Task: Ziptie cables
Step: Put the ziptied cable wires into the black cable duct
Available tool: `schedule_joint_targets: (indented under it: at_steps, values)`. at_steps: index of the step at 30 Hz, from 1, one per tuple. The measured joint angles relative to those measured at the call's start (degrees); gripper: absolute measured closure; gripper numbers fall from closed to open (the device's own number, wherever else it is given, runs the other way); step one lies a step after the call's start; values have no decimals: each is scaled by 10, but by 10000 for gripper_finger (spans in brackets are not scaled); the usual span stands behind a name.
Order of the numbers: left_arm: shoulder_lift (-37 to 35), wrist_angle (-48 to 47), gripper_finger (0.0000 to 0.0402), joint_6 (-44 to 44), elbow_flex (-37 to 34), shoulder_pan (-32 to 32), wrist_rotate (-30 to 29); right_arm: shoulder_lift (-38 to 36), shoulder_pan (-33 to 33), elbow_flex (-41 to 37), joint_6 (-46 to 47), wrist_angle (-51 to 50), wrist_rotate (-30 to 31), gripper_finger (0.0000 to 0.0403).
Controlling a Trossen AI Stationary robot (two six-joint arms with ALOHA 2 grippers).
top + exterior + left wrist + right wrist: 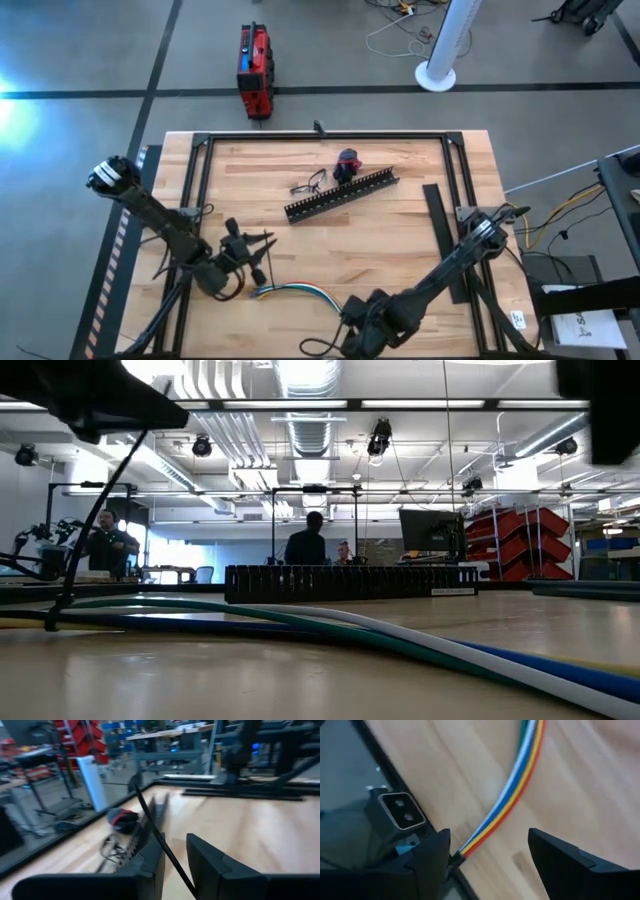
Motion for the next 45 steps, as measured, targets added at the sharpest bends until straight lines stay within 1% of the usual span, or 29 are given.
schedule_joint_targets:
  at_steps: [3,8,11,14,21,25,28,30,33,35,36,38,40,41,45]
  values:
    - [5,1,334,10,0,29,0,17,11,0,86,15,-23,147]
    - [23,0,337,15,-3,65,4,47,28,0,192,62,-98,156]
    - [33,-2,340,16,-4,81,15,55,35,0,235,93,-104,162]
    - [38,-3,339,19,-4,93,16,60,36,0,252,113,-102,166]
    - [35,-3,334,39,-1,107,20,88,36,0,249,120,-102,179]
    - [32,-2,340,39,-1,106,69,100,32,1,219,114,-108,197]
    - [27,-1,342,36,-1,105,107,100,25,1,178,91,-109,224]
    - [17,-3,341,32,-1,101,129,97,23,1,163,68,-86,253]
    - [-5,-5,340,31,-1,88,155,97,19,1,119,50,-70,318]
    - [-24,-5,341,35,-1,73,155,97,15,0,87,41,-68,369]
    - [-34,-7,342,40,-1,63,155,96,12,1,70,36,-66,382]
    - [-55,-13,342,51,-1,41,155,94,5,1,50,19,-47,385]
    - [-78,-19,342,57,-1,15,155,90,-1,0,34,-23,11,383]
    - [-91,-25,342,57,-1,0,155,89,-6,2,22,-45,31,384]
    - [-126,-33,342,58,-3,-57,153,83,-18,49,-32,-164,102,389]
